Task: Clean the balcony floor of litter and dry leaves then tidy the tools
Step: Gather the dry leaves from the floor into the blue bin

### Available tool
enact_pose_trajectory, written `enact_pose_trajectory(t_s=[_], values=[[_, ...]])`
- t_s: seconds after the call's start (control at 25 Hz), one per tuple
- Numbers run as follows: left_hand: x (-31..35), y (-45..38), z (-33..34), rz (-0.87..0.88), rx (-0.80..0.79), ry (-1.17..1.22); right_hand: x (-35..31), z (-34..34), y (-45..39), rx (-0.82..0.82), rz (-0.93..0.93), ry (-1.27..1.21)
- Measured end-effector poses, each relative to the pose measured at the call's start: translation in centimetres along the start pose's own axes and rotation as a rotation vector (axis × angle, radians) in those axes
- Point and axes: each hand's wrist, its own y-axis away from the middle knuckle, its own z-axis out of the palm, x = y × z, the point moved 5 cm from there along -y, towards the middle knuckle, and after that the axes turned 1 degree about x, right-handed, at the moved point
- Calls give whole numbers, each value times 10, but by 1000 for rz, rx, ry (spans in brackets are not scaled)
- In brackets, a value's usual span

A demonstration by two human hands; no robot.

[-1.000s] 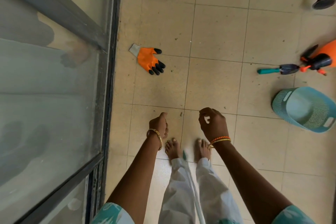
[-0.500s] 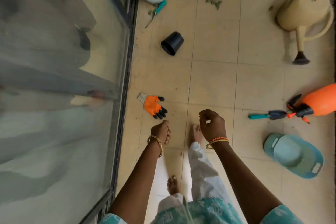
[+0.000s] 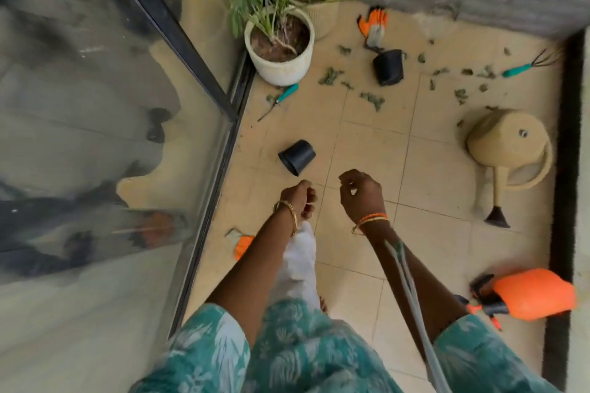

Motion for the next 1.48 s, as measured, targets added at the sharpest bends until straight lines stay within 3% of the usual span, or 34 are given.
enact_pose_trajectory(t_s=[0.2, 0.4, 0.64, 0.8, 1.0, 1.16, 1.32, 1.48], values=[[68, -85, -3, -26, 83, -115, 6, 17, -120, 17, -8, 7], [90, -182, -6, -102, 124, -50, 34, 88, -214, -167, -78, 109], [86, -366, -27, -24, 223, -56, 99, 231, -345, -376, -333, 338], [96, -496, -54, 32, 256, -73, 143, 340, -424, -358, -450, 403], [106, -585, -84, 84, 226, -21, 175, 439, -467, -342, -672, 612], [109, -607, -89, 119, 188, 100, 175, 457, -493, -160, -802, 722], [133, -612, -100, 246, 333, 123, 179, 447, -495, -90, -780, 749], [148, -611, -92, 337, 366, 135, 191, 426, -480, -59, -623, 279]])
